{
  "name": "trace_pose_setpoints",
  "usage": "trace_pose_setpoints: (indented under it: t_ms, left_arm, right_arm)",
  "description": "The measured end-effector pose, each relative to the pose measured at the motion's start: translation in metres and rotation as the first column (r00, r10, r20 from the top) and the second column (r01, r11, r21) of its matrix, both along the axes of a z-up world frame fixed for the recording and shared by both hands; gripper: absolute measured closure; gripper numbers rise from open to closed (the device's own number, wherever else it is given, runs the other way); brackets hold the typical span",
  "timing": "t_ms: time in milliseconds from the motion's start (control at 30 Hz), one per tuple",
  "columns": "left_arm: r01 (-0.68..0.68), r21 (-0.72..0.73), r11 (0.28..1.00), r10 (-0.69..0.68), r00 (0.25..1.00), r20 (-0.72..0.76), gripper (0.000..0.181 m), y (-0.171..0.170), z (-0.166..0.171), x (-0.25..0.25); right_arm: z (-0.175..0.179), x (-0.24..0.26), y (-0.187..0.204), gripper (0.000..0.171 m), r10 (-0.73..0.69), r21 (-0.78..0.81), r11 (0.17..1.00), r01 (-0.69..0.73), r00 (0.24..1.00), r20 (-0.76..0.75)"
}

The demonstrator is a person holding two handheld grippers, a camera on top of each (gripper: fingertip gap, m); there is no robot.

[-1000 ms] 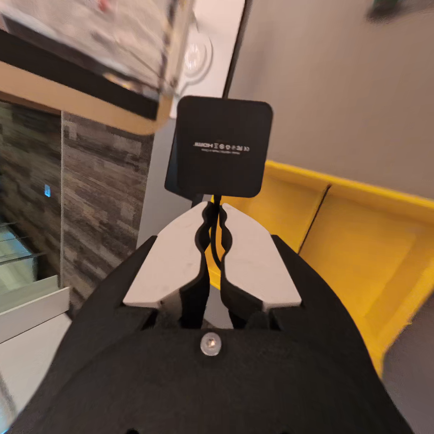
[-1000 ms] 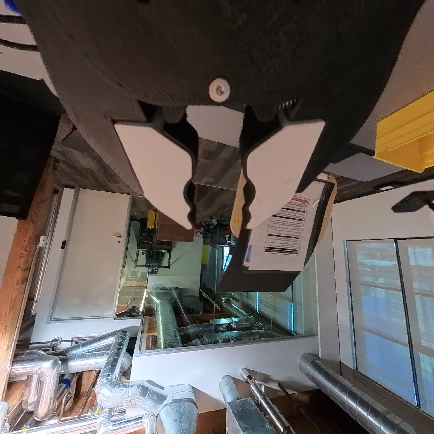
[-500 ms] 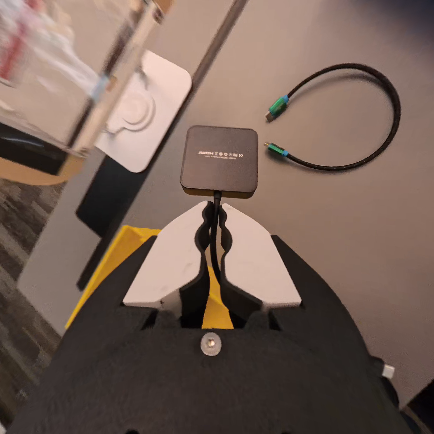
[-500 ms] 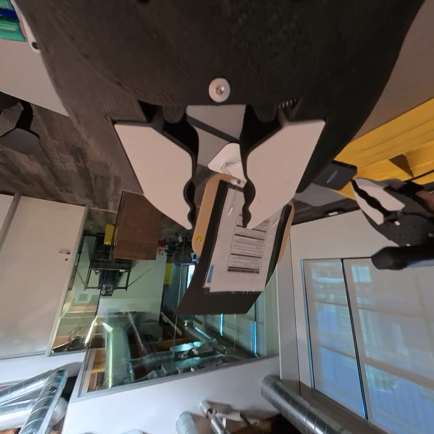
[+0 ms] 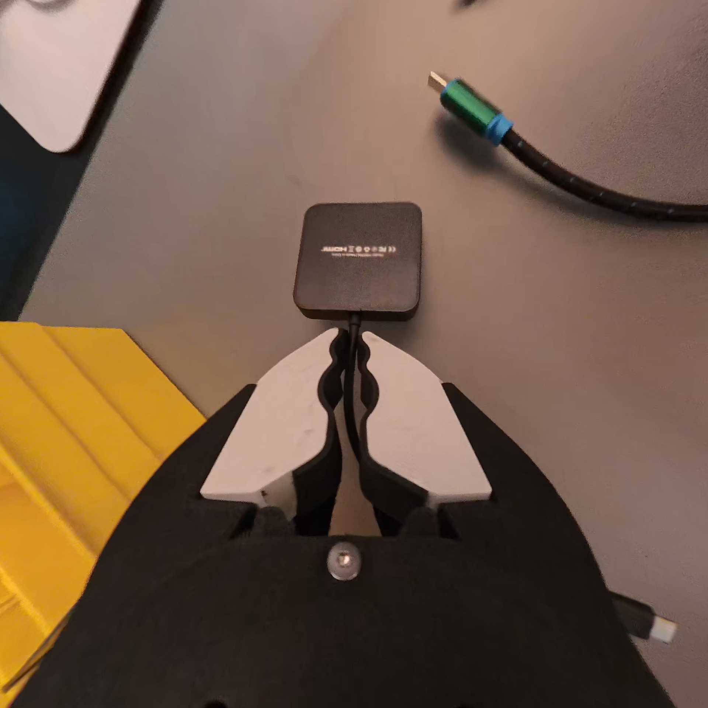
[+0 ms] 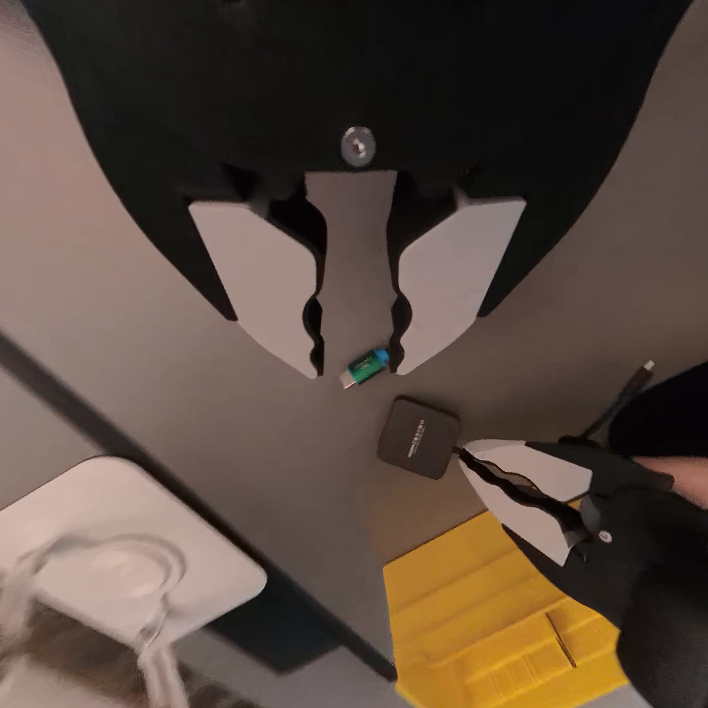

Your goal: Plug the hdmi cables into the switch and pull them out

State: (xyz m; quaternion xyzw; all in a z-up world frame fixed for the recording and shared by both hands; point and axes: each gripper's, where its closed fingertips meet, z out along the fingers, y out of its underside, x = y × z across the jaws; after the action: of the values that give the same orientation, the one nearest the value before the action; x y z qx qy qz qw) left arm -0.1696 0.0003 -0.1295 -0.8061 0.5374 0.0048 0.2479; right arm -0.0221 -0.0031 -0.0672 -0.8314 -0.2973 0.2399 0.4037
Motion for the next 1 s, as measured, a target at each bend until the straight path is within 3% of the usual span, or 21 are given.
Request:
trace_pose_setpoints:
  t_ms: [167, 267, 367, 433, 467, 533, 667, 733, 800, 900, 1000]
  left_arm:
    - [-0.089, -0.024, 0.996, 0.090, 0.996, 0.029, 0.177, -0.001, -0.025, -0.004]
    - [-0.111, 0.028, 0.993, 0.111, 0.994, 0.014, 0.165, 0.006, -0.022, -0.006]
    - [-0.095, 0.131, 0.987, 0.079, 0.990, 0.118, 0.161, 0.014, 0.011, 0.002]
    - [-0.111, 0.166, 0.980, 0.070, 0.969, 0.235, 0.153, 0.018, 0.038, 0.007]
    - [-0.120, 0.165, 0.979, 0.069, 0.956, 0.285, 0.151, 0.020, 0.051, 0.009]
    - [-0.116, 0.128, 0.985, 0.066, 0.937, 0.342, 0.152, 0.020, 0.069, 0.013]
    - [-0.099, 0.072, 0.992, 0.055, 0.887, 0.458, 0.155, 0.029, 0.105, 0.027]
    - [-0.056, 0.024, 0.998, 0.033, 0.828, 0.560, 0.156, 0.029, 0.126, 0.041]
    - [0.048, -0.063, 0.997, 0.009, 0.722, 0.692, 0.157, 0.020, 0.148, 0.060]
    - [0.289, -0.160, 0.944, -0.001, 0.488, 0.873, 0.158, -0.007, 0.178, 0.081]
    - [0.493, -0.118, 0.862, -0.023, 0.269, 0.963, 0.157, -0.034, 0.195, 0.084]
  right_arm:
    - [-0.048, -0.013, 0.002, 0.129, -0.088, -0.171, 0.980, 0.105, 0.991, 0.104]
    - [-0.064, -0.024, 0.002, 0.126, -0.165, -0.241, 0.954, 0.179, 0.983, 0.080]
    - [-0.079, -0.030, 0.001, 0.124, -0.242, -0.242, 0.933, 0.266, 0.962, 0.125]
    - [-0.090, -0.028, -0.001, 0.121, -0.264, -0.197, 0.930, 0.310, 0.937, 0.230]
    - [-0.090, -0.030, -0.001, 0.126, -0.259, -0.152, 0.940, 0.305, 0.929, 0.263]
    - [-0.090, -0.041, -0.005, 0.151, -0.208, -0.124, 0.960, 0.252, 0.935, 0.286]
    - [-0.064, -0.028, -0.007, 0.156, -0.177, -0.052, 0.977, 0.209, 0.918, 0.355]
    - [-0.030, -0.023, -0.014, 0.161, -0.148, -0.051, 0.985, 0.167, 0.952, 0.268]
    - [0.007, -0.017, -0.030, 0.161, -0.085, -0.078, 0.992, 0.098, 0.984, 0.158]
    - [0.061, -0.012, -0.060, 0.162, 0.023, -0.069, 0.997, -0.026, 0.999, -0.046]
    - [0.112, -0.022, -0.102, 0.161, 0.229, -0.005, 0.971, -0.239, 0.934, -0.275]
